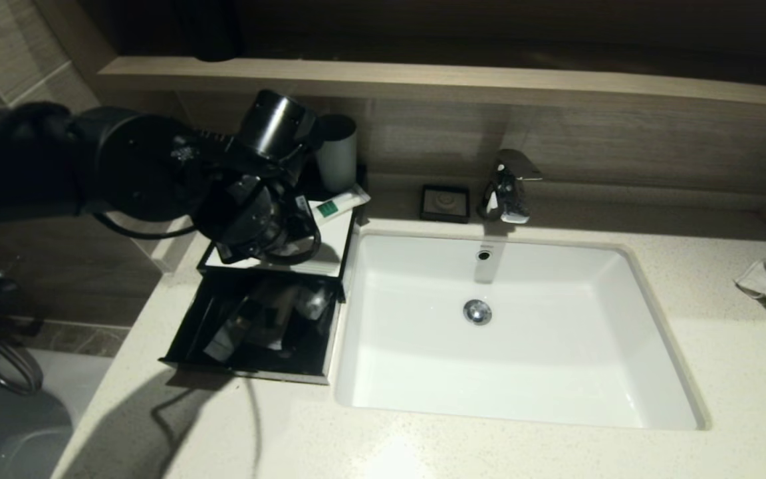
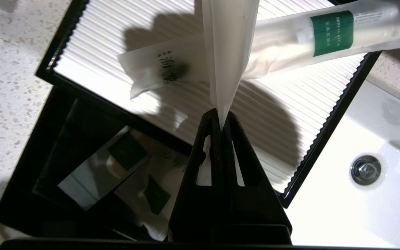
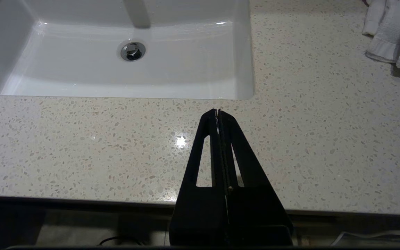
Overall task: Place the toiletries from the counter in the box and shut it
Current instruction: Pick up the bathroom toiletry, then place the bathroom toiletry into the drawer
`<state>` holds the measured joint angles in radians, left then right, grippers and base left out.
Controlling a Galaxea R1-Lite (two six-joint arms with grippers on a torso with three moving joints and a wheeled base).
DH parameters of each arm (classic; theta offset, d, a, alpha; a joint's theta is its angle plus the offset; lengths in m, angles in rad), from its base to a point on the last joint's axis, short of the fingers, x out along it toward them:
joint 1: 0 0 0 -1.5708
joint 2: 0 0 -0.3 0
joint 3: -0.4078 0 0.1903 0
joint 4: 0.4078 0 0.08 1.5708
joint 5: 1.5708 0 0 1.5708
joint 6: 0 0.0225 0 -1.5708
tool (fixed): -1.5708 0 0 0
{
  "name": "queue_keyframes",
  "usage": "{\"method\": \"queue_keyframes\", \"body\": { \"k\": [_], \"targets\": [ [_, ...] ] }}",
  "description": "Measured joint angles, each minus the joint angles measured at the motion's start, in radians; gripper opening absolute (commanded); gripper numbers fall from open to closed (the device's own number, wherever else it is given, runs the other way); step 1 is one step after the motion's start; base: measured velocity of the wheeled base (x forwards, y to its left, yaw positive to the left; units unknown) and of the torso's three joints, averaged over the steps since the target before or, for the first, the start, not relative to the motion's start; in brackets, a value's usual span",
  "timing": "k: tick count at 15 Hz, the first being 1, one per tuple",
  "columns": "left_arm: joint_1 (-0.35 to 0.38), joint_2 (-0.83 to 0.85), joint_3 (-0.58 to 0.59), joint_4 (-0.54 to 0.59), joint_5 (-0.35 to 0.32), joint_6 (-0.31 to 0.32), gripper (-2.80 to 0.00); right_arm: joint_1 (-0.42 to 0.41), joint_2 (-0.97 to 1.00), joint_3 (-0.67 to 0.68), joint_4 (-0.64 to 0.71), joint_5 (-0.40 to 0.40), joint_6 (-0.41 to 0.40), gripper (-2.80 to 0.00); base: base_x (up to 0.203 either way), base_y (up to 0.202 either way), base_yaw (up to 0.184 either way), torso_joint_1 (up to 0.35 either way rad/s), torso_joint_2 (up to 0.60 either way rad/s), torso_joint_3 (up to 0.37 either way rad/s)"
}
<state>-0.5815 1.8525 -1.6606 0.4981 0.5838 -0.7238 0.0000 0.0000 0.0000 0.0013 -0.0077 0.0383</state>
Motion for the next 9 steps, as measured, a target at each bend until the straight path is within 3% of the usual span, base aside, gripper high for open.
{"method": "queue_keyframes", "body": {
  "k": [5,9],
  "targets": [
    [0.003,-0.057,0.04,0.027,-0.001,0.011,-2.8,0.0,0.0,0.0,0.0,0.0,0.0,-2.8,0.0,0.0,0.0,0.0,0.0,0.0],
    [0.006,-0.127,0.129,0.026,-0.003,0.075,-2.8,0.0,0.0,0.0,0.0,0.0,0.0,-2.8,0.0,0.0,0.0,0.0,0.0,0.0]
  ]
}}
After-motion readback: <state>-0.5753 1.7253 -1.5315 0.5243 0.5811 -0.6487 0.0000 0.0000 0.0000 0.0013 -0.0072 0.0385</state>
